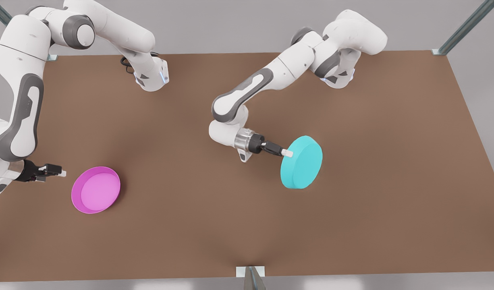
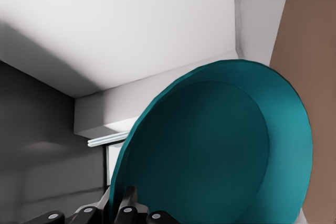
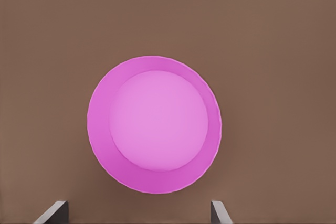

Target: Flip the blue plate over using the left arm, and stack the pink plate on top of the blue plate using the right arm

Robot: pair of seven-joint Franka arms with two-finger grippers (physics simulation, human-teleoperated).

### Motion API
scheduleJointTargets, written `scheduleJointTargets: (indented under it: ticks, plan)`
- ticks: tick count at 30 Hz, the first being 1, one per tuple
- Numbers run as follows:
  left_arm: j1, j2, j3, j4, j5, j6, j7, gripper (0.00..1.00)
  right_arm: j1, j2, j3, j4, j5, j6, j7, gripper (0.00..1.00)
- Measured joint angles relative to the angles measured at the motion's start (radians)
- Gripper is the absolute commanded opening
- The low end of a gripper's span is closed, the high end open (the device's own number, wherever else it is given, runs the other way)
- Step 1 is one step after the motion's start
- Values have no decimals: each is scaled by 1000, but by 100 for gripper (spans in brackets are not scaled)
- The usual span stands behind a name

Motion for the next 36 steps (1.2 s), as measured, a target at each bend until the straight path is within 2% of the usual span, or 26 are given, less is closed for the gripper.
scheduleJointTargets:
  ticks: [8, 18, 19, 20, 30, 33, 36]
  plan:
    - [-70, 169, -37, 110, 15, -72, -50, 21, -50, 137, -9, -4, -9, 41, -6, 100]
    - [-80, 270, -58, 129, 15, -72, -91, 21, -97, 225, -6, -6, 29, 163, -15, 100]
    - [-80, 276, -72, 145, 14, -70, -94, 43, -99, 227, -6, -5, 43, 189, -15, 100]
    - [-80, 279, -81, 154, 13, -69, -98, 100, -107, 230, -6, -15, 57, 219, -15, 100]
    - [-78, 315, -186, 223, 8, -53, -161, 100, -123, 304, 2, -60, 127, 390, -24, 100]
    - [-70, 314, -239, 256, 8, -32, -183, 100, -133, 302, 28, -69, 139, 412, -27, 100]
    - [-16, 308, -350, 272, 3, 20, -218, 100, -135, 300, 33, -76, 145, 423, -31, 100]
